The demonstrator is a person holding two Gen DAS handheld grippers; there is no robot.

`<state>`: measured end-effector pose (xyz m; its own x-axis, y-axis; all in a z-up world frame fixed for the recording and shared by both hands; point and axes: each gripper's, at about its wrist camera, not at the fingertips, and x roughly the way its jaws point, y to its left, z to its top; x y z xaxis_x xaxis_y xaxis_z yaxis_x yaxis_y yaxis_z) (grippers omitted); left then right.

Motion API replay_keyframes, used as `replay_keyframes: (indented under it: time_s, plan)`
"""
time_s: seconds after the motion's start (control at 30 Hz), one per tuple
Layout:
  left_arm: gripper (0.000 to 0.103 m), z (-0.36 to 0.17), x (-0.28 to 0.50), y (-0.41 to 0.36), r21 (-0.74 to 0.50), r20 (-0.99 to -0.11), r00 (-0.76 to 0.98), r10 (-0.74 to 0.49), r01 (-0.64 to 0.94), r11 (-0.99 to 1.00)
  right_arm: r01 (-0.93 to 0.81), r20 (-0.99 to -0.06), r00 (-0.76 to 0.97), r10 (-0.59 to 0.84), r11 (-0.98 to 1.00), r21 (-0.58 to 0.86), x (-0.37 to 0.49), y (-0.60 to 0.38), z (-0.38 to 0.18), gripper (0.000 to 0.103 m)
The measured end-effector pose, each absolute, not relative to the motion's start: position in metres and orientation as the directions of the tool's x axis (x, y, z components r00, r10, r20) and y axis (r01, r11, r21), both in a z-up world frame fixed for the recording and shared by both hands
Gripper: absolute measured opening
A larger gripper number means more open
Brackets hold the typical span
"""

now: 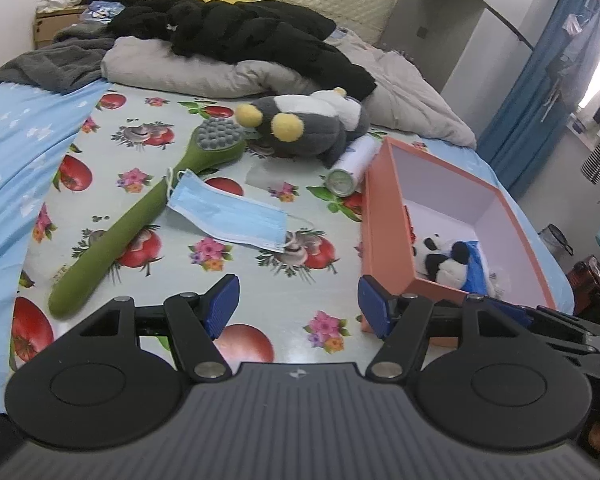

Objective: Organize soft objects
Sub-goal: 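Withdraw both open tools from the box toward the blue face mask, then move the left tool to the blue face mask while the right tool approaches the small clear plastic item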

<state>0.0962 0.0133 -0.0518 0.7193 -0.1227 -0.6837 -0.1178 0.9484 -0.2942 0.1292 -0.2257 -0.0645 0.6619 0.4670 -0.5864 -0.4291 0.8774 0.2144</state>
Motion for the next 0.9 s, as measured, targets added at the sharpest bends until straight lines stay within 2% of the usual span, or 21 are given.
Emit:
replay_keyframes:
  time_s: [0.57, 0.9]
  plan:
    - [0.071, -0.096, 0.150, 0.045, -0.277, -0.729, 0.678, -0.090, -0.172, 0.945, -0.449, -0.603, 0.643, 0.472, 0.870, 0.202, 0.193, -0.189, -0.074, 0.049]
    - [0.071, -0.128, 0.190, 0.070, -0.321, -0.738, 0.666, -0.107, -0.207, 0.924, -0.461, -0.640, 0.597, 0.484, 0.860, 0.221, 0.255, -0.149, -0.089, 0.049]
